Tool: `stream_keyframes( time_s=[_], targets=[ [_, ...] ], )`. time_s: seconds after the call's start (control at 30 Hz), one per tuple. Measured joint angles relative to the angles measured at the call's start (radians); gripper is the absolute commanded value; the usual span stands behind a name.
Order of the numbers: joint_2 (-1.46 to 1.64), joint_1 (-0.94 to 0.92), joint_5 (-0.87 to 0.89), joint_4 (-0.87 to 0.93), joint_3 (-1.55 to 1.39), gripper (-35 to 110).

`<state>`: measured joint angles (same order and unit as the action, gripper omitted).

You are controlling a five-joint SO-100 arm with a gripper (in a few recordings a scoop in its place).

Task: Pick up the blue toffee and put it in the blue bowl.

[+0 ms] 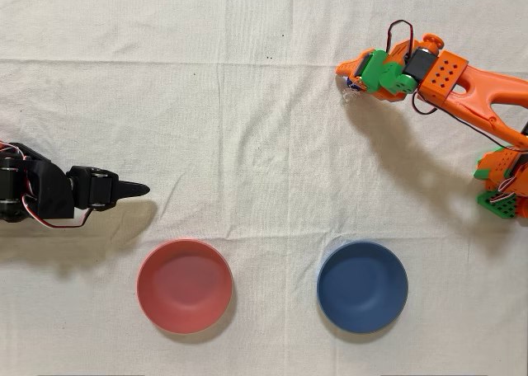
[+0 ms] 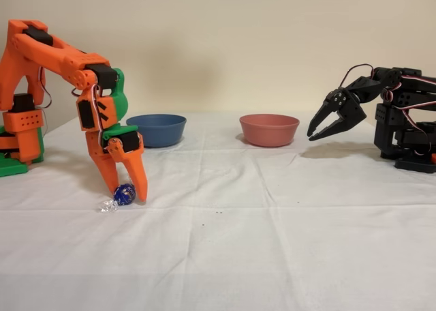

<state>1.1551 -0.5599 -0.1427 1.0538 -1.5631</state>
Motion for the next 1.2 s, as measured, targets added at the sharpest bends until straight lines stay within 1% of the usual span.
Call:
stream_keyframes(
  time_s=[0.17, 0.37, 0.47, 0.7, 1.0, 1.2],
  targets=[
    [0.000, -0.005, -0.005, 0.000, 0.000, 32],
    [0.000, -0.021, -0.009, 0.000, 0.000, 18],
    [0.000, -0.025, -0.011, -0.006, -0.006, 14],
    [0.011, -0.025, -0.037, -0.015, -0.021, 10],
    [0.035, -0.044, -0.075, -0.009, -0.049, 10],
    [0.114, -0.041, -0.106, 0.021, -0.106, 10]
  ],
)
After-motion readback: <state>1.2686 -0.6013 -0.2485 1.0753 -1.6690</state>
